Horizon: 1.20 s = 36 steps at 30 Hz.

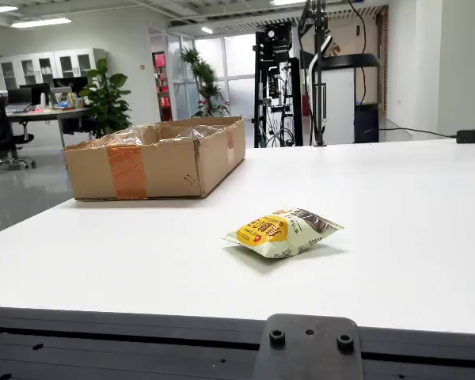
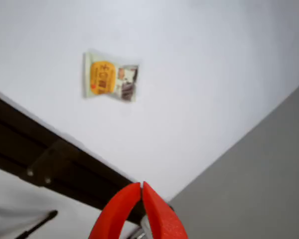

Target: Grasp a snack and put it in the bin.

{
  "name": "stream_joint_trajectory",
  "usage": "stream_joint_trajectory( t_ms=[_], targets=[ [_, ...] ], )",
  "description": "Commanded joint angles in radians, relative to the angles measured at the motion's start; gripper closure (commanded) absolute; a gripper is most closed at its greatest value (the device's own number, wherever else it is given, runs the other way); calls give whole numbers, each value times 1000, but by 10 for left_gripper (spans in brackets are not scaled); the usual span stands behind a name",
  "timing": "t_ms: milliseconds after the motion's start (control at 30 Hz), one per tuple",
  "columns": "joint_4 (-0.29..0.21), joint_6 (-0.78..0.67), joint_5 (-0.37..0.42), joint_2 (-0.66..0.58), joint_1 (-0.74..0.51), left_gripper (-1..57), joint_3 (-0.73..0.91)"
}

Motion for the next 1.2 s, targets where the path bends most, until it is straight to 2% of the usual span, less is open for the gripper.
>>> stream_joint_trajectory(
  t_ms=[33,700,900,1200],
  targets=[
    [0,-28,-31,0,-9,564,0],
    [-2,-134,-129,11,-29,558,7],
    [-1,-289,-150,62,-23,463,16],
    [36,-664,-139,101,-10,281,20]
  ],
)
